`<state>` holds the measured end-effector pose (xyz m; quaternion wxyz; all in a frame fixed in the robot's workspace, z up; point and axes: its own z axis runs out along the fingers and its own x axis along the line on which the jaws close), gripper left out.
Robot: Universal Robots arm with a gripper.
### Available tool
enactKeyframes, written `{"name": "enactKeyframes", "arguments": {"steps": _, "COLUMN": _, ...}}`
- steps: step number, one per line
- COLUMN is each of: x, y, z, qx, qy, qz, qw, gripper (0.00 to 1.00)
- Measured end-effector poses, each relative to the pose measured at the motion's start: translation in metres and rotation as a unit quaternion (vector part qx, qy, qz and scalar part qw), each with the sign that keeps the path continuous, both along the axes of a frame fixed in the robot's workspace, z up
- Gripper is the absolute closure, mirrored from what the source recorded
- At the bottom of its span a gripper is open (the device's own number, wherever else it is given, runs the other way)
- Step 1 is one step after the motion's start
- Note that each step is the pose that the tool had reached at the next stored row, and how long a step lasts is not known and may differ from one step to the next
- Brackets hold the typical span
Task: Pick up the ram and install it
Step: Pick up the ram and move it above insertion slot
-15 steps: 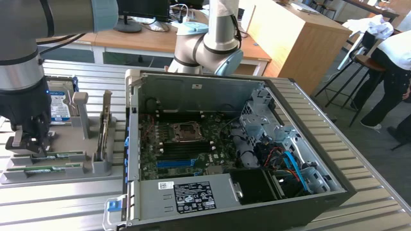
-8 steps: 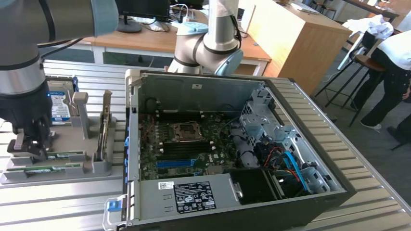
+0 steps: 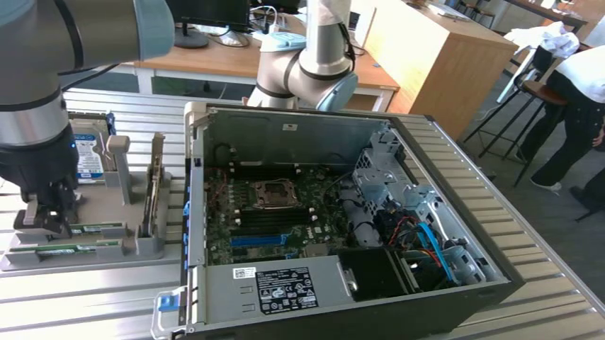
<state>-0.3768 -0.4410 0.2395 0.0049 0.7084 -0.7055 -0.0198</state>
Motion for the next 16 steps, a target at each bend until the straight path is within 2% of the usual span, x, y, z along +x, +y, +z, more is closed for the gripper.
{"name": "enactKeyframes", "arguments": {"steps": 16, "x": 0.000, "y": 0.0000, "z": -0.0149, "qx": 0.0000, "qy": 0.0000, "qz": 0.000, "qw": 1.0000, "gripper": 0.64}}
